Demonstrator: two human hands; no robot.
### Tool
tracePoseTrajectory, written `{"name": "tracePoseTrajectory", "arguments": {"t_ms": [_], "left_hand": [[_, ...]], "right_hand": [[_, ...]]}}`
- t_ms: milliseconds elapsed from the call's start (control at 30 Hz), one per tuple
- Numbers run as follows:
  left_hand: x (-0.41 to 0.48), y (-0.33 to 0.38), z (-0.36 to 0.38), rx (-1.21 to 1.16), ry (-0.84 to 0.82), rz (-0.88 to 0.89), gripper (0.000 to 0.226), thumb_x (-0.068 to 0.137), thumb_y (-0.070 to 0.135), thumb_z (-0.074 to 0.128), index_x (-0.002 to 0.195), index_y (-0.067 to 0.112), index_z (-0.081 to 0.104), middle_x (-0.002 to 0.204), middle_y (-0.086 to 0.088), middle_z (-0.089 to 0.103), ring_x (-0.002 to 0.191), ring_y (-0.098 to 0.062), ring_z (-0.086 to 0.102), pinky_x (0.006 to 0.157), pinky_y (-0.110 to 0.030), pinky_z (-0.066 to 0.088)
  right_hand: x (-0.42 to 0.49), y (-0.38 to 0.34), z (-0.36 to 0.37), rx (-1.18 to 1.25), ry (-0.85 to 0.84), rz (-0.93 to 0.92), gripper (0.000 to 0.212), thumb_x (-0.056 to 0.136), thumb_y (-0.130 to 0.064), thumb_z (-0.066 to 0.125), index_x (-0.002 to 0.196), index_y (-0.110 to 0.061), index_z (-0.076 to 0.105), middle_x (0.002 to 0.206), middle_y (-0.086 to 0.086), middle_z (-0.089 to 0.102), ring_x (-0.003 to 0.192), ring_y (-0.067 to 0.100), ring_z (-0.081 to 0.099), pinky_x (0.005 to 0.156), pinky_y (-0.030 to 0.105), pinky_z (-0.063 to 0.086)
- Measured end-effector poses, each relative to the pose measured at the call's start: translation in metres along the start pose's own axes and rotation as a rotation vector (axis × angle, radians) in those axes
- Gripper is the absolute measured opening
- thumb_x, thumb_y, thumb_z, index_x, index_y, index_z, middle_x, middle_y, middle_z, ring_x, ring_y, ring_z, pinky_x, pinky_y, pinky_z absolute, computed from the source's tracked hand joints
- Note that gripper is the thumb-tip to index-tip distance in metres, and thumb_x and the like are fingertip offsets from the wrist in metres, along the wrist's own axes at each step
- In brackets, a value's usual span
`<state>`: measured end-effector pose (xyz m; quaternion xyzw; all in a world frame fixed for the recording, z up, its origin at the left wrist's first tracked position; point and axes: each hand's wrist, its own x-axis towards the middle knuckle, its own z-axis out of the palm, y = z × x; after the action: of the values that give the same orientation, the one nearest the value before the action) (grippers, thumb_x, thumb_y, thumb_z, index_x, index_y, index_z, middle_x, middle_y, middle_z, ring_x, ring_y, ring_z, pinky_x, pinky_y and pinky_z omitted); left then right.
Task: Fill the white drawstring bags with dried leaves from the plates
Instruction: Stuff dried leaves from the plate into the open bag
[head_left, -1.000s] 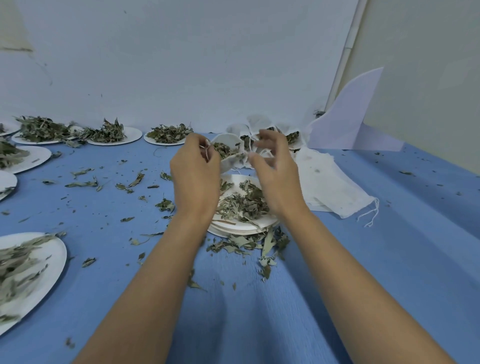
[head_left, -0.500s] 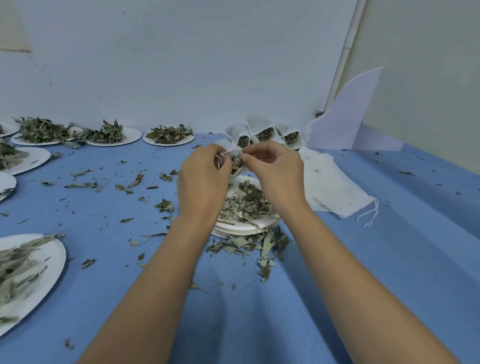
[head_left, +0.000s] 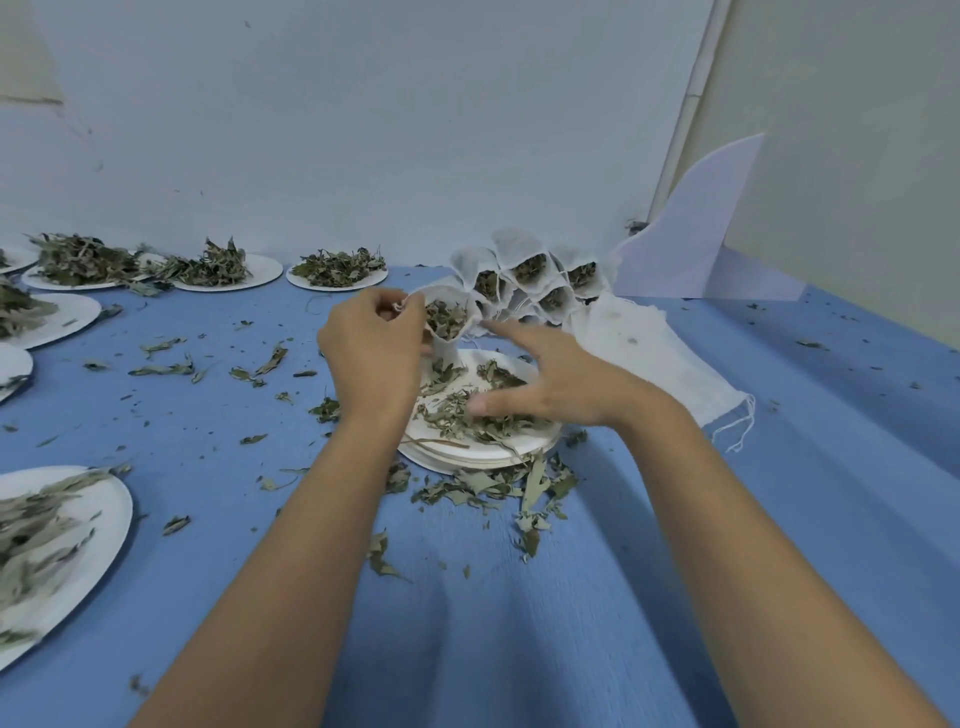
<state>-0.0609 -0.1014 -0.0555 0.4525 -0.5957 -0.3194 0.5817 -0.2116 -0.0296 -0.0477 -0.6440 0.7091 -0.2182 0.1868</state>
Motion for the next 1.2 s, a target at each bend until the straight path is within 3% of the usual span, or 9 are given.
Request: {"name": "tracePoseTrajectory", "arguments": {"t_ms": [67,200,300,467,700,800,900,1033,1200], "left_hand": [[0.001,0.000,-0.001,-0.070,0.021,-0.052,0.010,0.090,0.020,0.062,0.088,0.012,0.066,0.073,-0.005,0.067,0.057,-0.013,0.068,0.064,-0.031,0.059],[0.004,-0.002,-0.002,-0.142,0.051,-0.130,0.008,0.090,0.018,0.062,0.087,0.012,0.065,0.077,-0.010,0.068,0.053,-0.009,0.066,0.065,-0.032,0.060],[0.006,-0.004,-0.002,-0.207,0.060,-0.176,0.009,0.091,0.017,0.061,0.088,0.010,0.064,0.082,-0.015,0.068,0.052,-0.008,0.064,0.056,-0.021,0.056],[0.007,-0.005,-0.002,-0.229,0.064,-0.189,0.008,0.092,0.017,0.061,0.087,0.011,0.063,0.085,-0.017,0.068,0.053,-0.009,0.064,0.054,-0.017,0.054],[0.009,-0.006,-0.003,-0.230,0.119,-0.178,0.009,0.091,0.020,0.062,0.084,0.014,0.062,0.086,-0.015,0.069,0.057,-0.010,0.066,0.048,-0.013,0.049],[0.011,-0.006,-0.003,-0.244,0.133,-0.193,0.009,0.090,0.020,0.062,0.082,0.016,0.061,0.086,-0.013,0.069,0.057,-0.010,0.067,0.052,-0.018,0.052],[0.012,-0.007,-0.004,-0.251,0.149,-0.211,0.009,0.089,0.020,0.063,0.081,0.017,0.061,0.088,-0.012,0.069,0.064,-0.016,0.069,0.052,-0.017,0.053],[0.012,-0.007,-0.002,-0.247,0.139,-0.211,0.007,0.090,0.020,0.063,0.088,0.013,0.063,0.090,-0.013,0.069,0.070,-0.019,0.070,0.052,-0.015,0.052],[0.012,-0.008,-0.002,-0.250,0.137,-0.206,0.008,0.090,0.021,0.063,0.087,0.014,0.062,0.089,-0.012,0.069,0.067,-0.017,0.069,0.054,-0.017,0.053]], "right_hand": [[0.001,0.001,0.011,-0.035,-0.101,0.005,0.102,0.070,-0.063,0.068,0.151,-0.040,0.010,0.160,-0.007,-0.003,0.146,0.014,-0.010,0.119,0.047,0.003],[0.008,-0.004,0.026,-0.091,-0.124,-0.034,0.093,0.076,-0.066,0.060,0.150,-0.042,0.008,0.160,-0.007,-0.008,0.146,0.014,-0.011,0.119,0.045,0.000],[0.012,-0.005,0.029,-0.162,-0.100,-0.064,0.078,0.086,-0.060,0.052,0.151,-0.034,0.017,0.160,-0.001,0.008,0.148,0.018,0.002,0.119,0.042,0.002],[0.016,-0.007,0.031,-0.050,0.014,-0.079,0.058,0.096,-0.047,0.046,0.148,-0.025,0.032,0.147,0.002,0.042,0.131,0.021,0.041,0.102,0.030,0.034],[0.025,-0.019,0.040,-0.147,-0.070,-0.116,0.075,0.089,-0.059,0.049,0.151,-0.032,0.016,0.161,0.002,0.001,0.148,0.018,-0.001,0.117,0.037,0.007],[0.029,-0.022,0.043,-0.176,-0.035,-0.192,0.058,0.093,-0.049,0.051,0.146,-0.027,0.036,0.157,0.005,0.023,0.144,0.020,0.019,0.114,0.032,0.017],[0.031,-0.019,0.044,-0.136,0.047,-0.232,0.033,0.096,-0.030,0.054,0.124,-0.015,0.057,0.126,0.009,0.050,0.117,0.023,0.045,0.098,0.030,0.035],[0.035,-0.013,0.043,-0.101,0.111,-0.148,0.017,0.098,-0.015,0.048,0.112,-0.013,0.057,0.116,0.010,0.047,0.113,0.025,0.041,0.095,0.033,0.036],[0.035,-0.020,0.039,-0.075,0.114,-0.104,0.030,0.093,-0.036,0.055,0.121,-0.026,0.057,0.126,0.003,0.048,0.122,0.021,0.041,0.105,0.041,0.031]]}}
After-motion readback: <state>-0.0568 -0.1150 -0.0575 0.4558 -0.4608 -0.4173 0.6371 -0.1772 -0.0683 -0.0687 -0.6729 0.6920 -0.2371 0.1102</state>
